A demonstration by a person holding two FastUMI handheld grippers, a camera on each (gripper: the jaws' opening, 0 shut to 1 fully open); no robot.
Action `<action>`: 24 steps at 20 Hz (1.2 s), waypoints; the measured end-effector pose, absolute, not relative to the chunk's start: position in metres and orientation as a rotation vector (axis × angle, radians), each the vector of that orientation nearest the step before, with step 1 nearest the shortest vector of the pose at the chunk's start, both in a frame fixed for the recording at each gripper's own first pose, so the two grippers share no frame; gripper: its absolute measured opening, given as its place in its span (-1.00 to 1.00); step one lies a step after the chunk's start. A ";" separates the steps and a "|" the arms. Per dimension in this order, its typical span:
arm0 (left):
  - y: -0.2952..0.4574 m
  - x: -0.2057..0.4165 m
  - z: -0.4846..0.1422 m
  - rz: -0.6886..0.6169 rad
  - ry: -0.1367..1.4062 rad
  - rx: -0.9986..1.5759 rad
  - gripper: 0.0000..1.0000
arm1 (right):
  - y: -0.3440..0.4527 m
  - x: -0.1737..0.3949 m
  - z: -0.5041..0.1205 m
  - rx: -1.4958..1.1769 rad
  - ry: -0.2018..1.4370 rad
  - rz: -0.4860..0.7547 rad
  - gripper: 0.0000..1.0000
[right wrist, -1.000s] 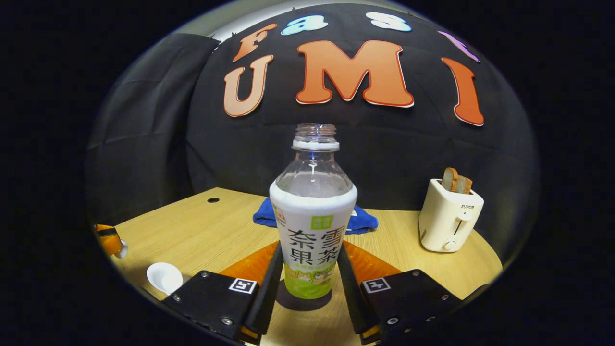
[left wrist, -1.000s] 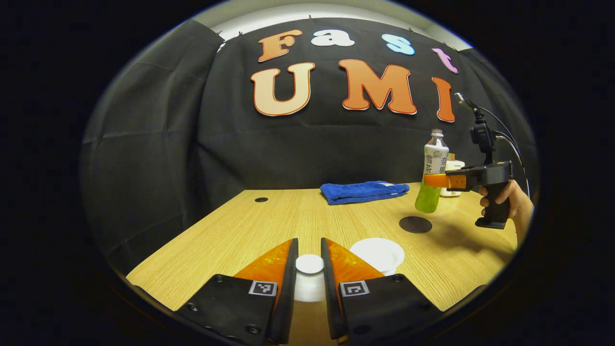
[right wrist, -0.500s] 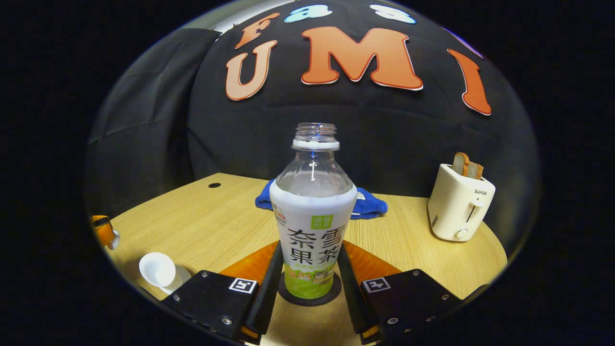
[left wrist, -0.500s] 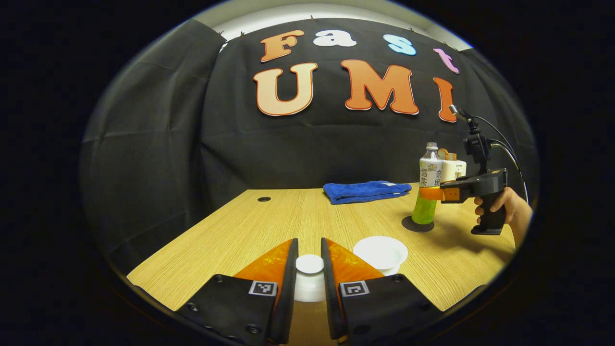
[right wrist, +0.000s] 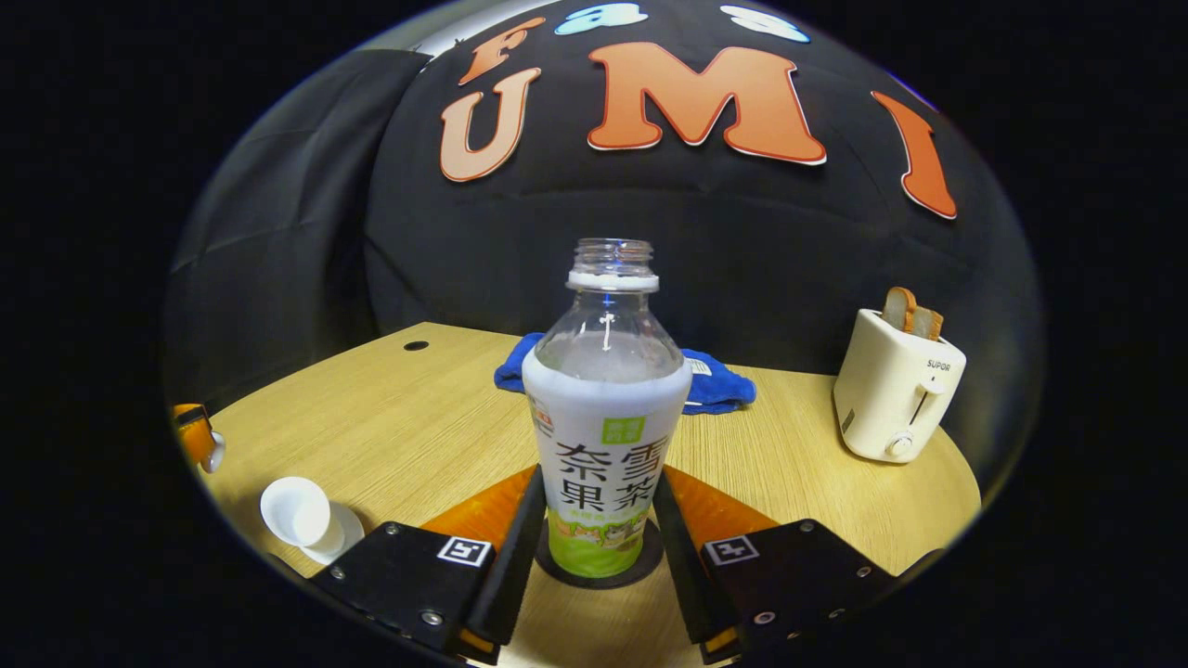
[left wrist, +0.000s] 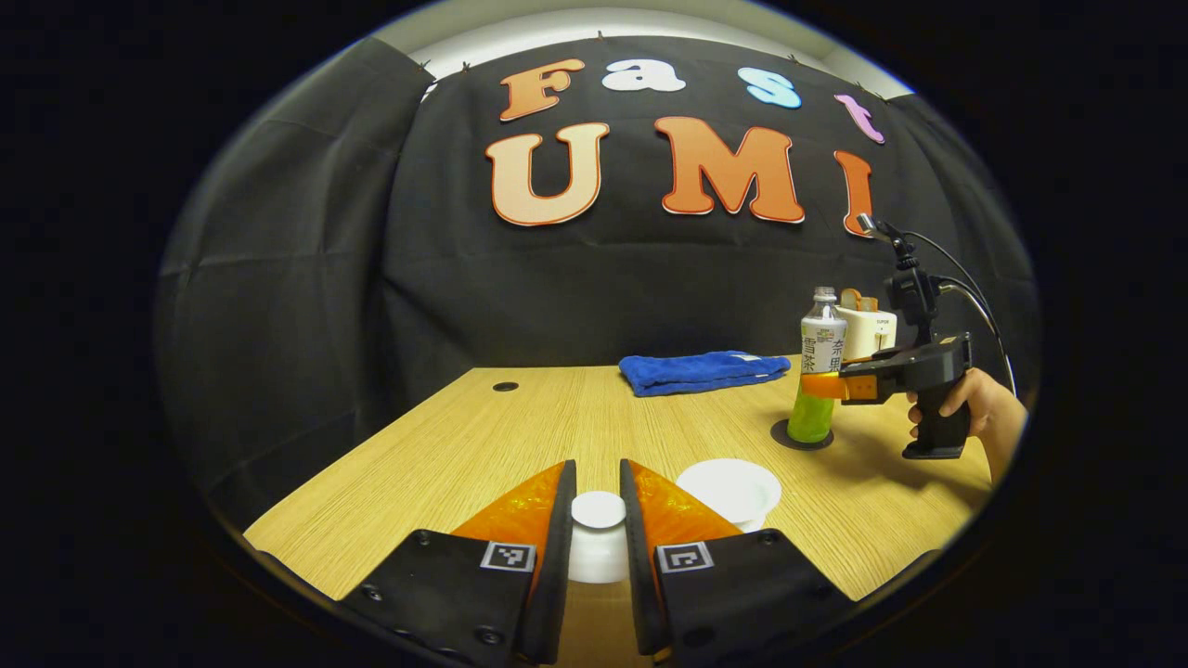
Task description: Open the teacup lid with one hand, grasp the water bottle and pour water into the teacup with the other hand; after pouring, place the water bottle on the coaster and then close the teacup lid.
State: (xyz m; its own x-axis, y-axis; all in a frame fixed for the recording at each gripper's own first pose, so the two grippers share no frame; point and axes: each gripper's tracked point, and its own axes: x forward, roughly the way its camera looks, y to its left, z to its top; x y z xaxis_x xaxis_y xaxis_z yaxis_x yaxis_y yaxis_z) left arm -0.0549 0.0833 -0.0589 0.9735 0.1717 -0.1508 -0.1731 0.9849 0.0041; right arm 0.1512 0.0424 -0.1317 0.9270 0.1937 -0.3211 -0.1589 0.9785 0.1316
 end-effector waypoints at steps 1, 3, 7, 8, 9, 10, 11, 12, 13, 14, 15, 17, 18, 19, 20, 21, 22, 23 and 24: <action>0.082 -0.055 -0.059 0.172 0.153 -0.012 -0.33 | 0.042 0.151 -0.130 0.110 0.340 0.182 0.42; 0.079 -0.053 -0.060 0.166 0.152 -0.021 -0.33 | 0.040 0.149 -0.129 0.112 0.338 0.180 0.58; 0.071 -0.047 -0.055 0.143 0.139 -0.031 -0.33 | 0.045 0.138 -0.122 0.111 0.344 0.217 0.86; 0.069 -0.045 -0.055 0.137 0.139 -0.032 -0.33 | 0.046 0.134 -0.119 0.106 0.339 0.227 0.90; 0.067 -0.043 -0.053 0.129 0.138 -0.037 -0.37 | 0.047 0.130 -0.115 0.095 0.328 0.235 0.95; 0.064 -0.039 -0.053 0.121 0.136 -0.040 -0.33 | 0.047 0.126 -0.111 0.081 0.316 0.239 0.95; 0.061 -0.036 -0.050 0.112 0.131 -0.043 -0.33 | 0.047 0.122 -0.107 0.069 0.307 0.243 0.95; 0.059 -0.033 -0.048 0.103 0.125 -0.047 -0.33 | 0.046 0.118 -0.107 0.065 0.303 0.249 0.95; 0.054 -0.029 -0.046 0.094 0.121 -0.051 -0.33 | 0.047 0.114 -0.106 0.068 0.304 0.260 0.94; 0.051 -0.026 -0.045 0.085 0.118 -0.055 -0.33 | 0.047 0.109 -0.105 0.072 0.304 0.267 0.96; 0.047 -0.023 -0.043 0.075 0.115 -0.059 -0.34 | 0.044 0.106 -0.103 0.074 0.299 0.266 0.95; 0.039 -0.016 -0.042 0.057 0.112 -0.064 -0.36 | 0.035 0.101 -0.099 0.071 0.284 0.252 0.95; 0.036 -0.014 -0.041 0.051 0.110 -0.061 -0.33 | 0.032 0.097 -0.098 0.071 0.279 0.246 0.94; 0.033 -0.011 -0.041 0.044 0.109 -0.055 -0.33 | 0.028 0.094 -0.097 0.076 0.274 0.243 0.94; 0.028 -0.008 -0.044 0.036 0.114 -0.052 -0.33 | 0.025 0.089 -0.096 0.083 0.268 0.241 0.94; 0.024 -0.005 -0.046 0.027 0.119 -0.051 -0.33 | 0.021 0.085 -0.096 0.092 0.264 0.237 0.96; 0.021 -0.002 -0.050 0.021 0.124 -0.051 -0.37 | 0.019 0.082 -0.096 0.100 0.259 0.236 0.95; 0.018 0.000 -0.052 0.015 0.131 -0.054 -0.36 | 0.015 0.079 -0.095 0.104 0.254 0.231 0.95; 0.016 0.003 -0.055 0.009 0.138 -0.056 -0.33 | 0.012 0.075 -0.095 0.102 0.251 0.226 0.95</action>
State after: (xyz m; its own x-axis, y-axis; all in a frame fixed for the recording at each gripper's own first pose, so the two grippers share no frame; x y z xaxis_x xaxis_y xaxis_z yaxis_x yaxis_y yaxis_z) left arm 0.0032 0.0158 -0.0548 0.9905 0.0055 -0.1375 -0.0132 0.9984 -0.0553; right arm 0.0748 0.0121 -0.0946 0.9437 0.2336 -0.2343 -0.2084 0.9697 0.1276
